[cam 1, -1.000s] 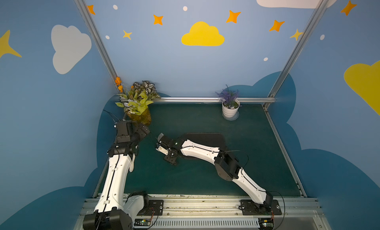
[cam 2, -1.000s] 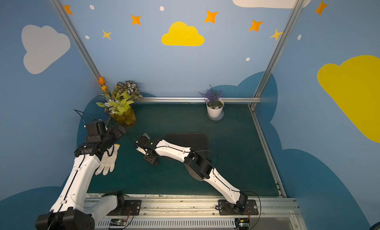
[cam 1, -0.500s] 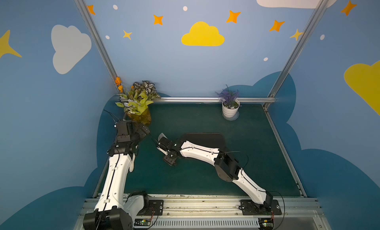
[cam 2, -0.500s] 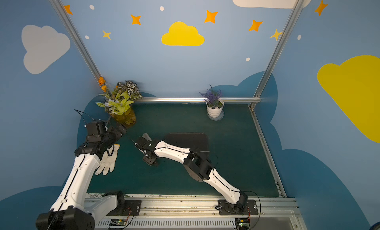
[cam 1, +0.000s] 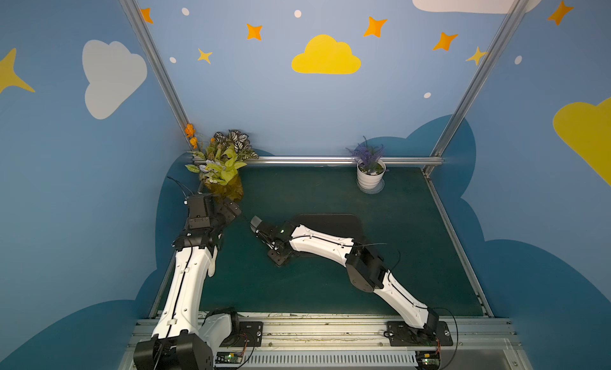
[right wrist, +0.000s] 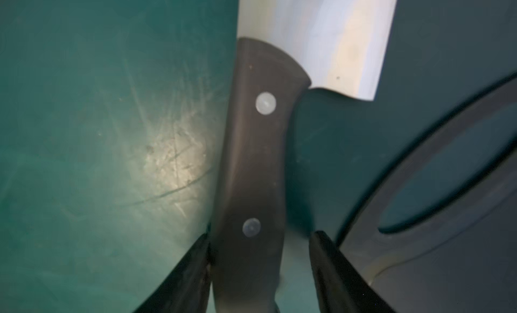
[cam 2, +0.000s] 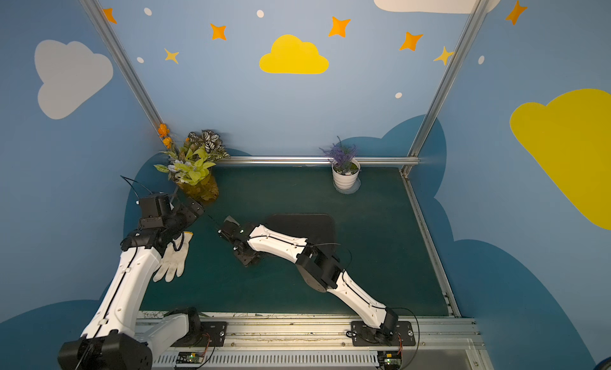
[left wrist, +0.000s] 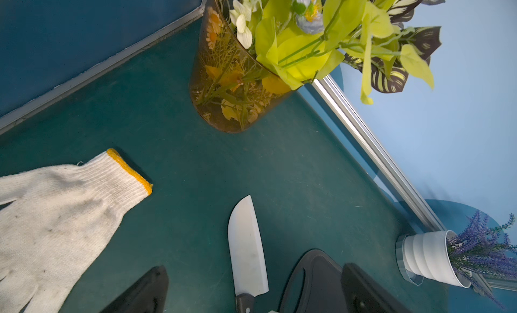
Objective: Align the knife with the edge of the cutting board
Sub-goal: Pick up the knife at the center of the board.
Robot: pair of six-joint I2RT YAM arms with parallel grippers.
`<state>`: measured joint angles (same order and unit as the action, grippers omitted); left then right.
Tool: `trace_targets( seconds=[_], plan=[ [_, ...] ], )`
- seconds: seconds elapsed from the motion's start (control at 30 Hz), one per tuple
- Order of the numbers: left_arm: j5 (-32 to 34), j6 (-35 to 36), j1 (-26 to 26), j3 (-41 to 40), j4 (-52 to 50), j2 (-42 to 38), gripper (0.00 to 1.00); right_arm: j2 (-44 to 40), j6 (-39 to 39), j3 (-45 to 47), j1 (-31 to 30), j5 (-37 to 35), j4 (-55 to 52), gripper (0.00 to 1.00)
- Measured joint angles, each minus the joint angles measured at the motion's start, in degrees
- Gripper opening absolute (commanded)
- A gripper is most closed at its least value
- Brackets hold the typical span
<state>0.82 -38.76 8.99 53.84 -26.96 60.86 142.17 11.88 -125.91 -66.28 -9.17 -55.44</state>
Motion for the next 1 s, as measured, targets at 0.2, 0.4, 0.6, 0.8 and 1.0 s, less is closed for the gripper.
trace_targets(
  seconds=[0.2, 0.4, 0.6, 0.8, 1.0],
  plan=[
    [0.0, 0.0, 0.0, 0.0, 0.0, 0.3, 1.0, 1.5, -0.4, -3.7, 0.2, 0.7, -2.1, 0.59],
    [-0.1, 0.0, 0.2, 0.0, 0.0, 0.3, 1.0, 3.7, -1.2, -6.7, 0.2, 1.1, -2.5, 0.59],
    [-0.3, 0.0, 0.3, 0.0, 0.0, 0.3, 1.0, 5.0, -1.6, -9.1, 0.2, 1.3, -2.7, 0.58],
    [-0.6, 0.2, 0.4, 0.0, 0.0, 0.3, 1.0, 5.6, -1.5, -9.9, 0.3, 1.8, -2.8, 0.49],
    [-1.4, 0.2, 0.4, 0.0, 0.1, 0.4, 1.0, 5.8, -0.8, -10.1, 0.7, 3.2, -2.7, 0.2]
  ],
)
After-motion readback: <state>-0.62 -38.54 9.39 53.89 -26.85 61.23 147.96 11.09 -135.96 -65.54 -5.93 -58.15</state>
